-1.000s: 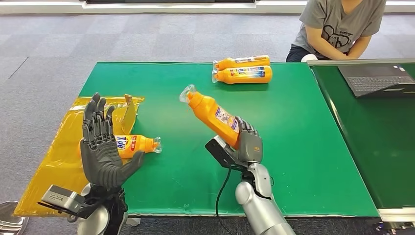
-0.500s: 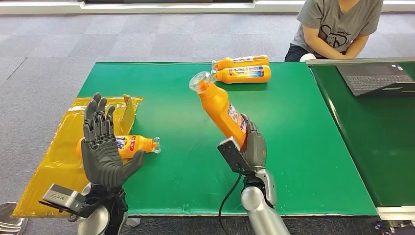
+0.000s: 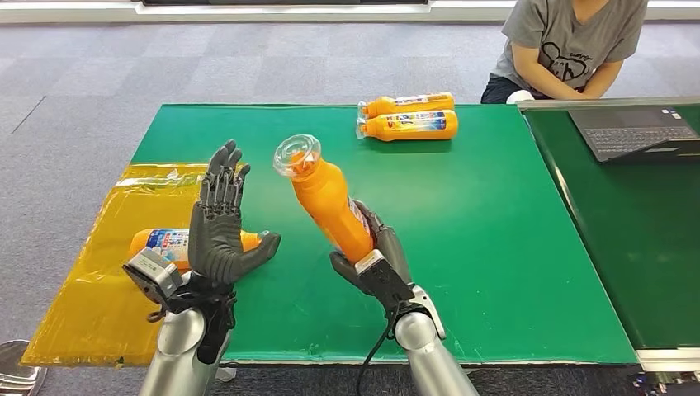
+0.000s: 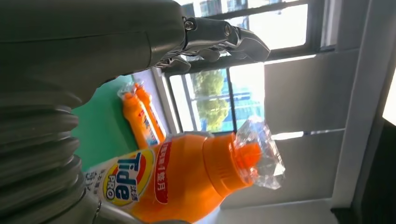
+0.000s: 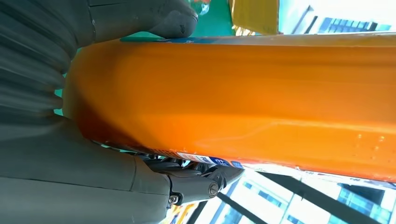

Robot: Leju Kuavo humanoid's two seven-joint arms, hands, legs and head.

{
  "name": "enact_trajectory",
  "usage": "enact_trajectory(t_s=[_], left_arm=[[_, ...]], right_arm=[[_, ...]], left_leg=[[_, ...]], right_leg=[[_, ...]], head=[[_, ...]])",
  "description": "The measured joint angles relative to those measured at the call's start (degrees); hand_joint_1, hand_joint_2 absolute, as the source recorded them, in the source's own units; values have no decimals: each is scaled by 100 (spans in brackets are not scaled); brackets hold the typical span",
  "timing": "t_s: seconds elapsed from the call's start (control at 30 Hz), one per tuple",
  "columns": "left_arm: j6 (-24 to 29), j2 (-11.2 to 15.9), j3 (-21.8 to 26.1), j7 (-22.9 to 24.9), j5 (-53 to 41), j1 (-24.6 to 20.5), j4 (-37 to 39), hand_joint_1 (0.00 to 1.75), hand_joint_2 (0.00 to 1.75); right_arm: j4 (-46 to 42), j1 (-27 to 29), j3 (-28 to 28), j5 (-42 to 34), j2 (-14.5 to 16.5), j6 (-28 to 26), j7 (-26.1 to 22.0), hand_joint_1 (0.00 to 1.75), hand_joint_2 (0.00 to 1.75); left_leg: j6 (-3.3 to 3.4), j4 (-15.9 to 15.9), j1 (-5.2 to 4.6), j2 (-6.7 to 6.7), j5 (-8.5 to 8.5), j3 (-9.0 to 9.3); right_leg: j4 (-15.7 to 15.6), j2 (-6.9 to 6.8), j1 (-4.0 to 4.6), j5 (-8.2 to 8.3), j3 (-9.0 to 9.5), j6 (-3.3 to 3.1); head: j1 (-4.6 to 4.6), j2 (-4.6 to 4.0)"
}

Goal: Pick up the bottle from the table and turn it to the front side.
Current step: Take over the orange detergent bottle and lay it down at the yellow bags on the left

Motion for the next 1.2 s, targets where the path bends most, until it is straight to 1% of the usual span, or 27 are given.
enact_trajectory(t_s=[0.13, 0.17, 0.23, 0.37, 0.5, 0.67, 0.8, 1.07, 1.2], left_arm=[[-731, 9, -53, 486, 26, -418, 600, 0, 175], [-918, 16, -92, 549, -21, -541, 835, 0, 175], [-1128, 31, -168, 550, -140, -767, 1285, 0, 175], [-1198, 52, -249, 482, -218, -1066, 1921, 0, 175], [-1385, 68, -314, 468, -251, -1235, 2254, 0, 175], [-1606, 85, -537, 373, -274, -1536, 2695, 0, 175], [-1611, 92, -648, 356, -276, -1654, 2908, 0, 175], [-1655, 108, -737, 352, -276, -1751, 3122, 0, 175], [-1723, 107, -876, 252, -271, -1899, 3333, 2, 175]], right_arm=[[330, -164, 119, -41, 67, 27, -42, 175, 175], [429, -200, 144, -58, 78, 7, -63, 175, 175], [591, -242, 177, -93, 86, -40, -102, 175, 175], [800, -280, 195, -131, 87, -82, -120, 175, 175], [926, -299, 202, -145, 86, -135, -119, 175, 175], [1069, -303, 200, -163, 78, -259, -119, 175, 175], [1154, -306, 200, -167, 71, -279, -121, 175, 175], [1238, -310, 200, -168, 67, -294, -120, 175, 175], [1293, -318, 195, -195, 65, -350, -122, 175, 175]], left_leg=[[0, 0, 0, -1, 0, 0], [0, 0, 0, -2, 1, 0], [0, 0, 0, -1, 2, 0], [0, 0, 0, 3, 2, 0], [0, 0, 0, 2, 2, -3], [0, 0, 0, 2, 2, -5], [0, 0, 0, 2, 2, -5], [0, 0, 1, 2, 3, -5], [0, 0, 0, 2, 3, -6]], right_leg=[[0, -1, 0, 0, -1, 0], [0, -1, 0, 0, 0, 0], [0, -1, 0, 3, 0, -2], [0, 2, 1, 5, -3, -4], [0, 1, 1, 4, -6, -5], [0, 1, 0, 4, -7, -4], [0, 2, 1, 5, -8, -4], [0, 2, 1, 5, -9, -5], [0, 2, 1, 5, -9, -4]], head=[[0, 0], [0, 0], [-1, 0], [-1, 0], [-1, 0], [0, 0], [0, 0], [0, 0], [0, 0]])
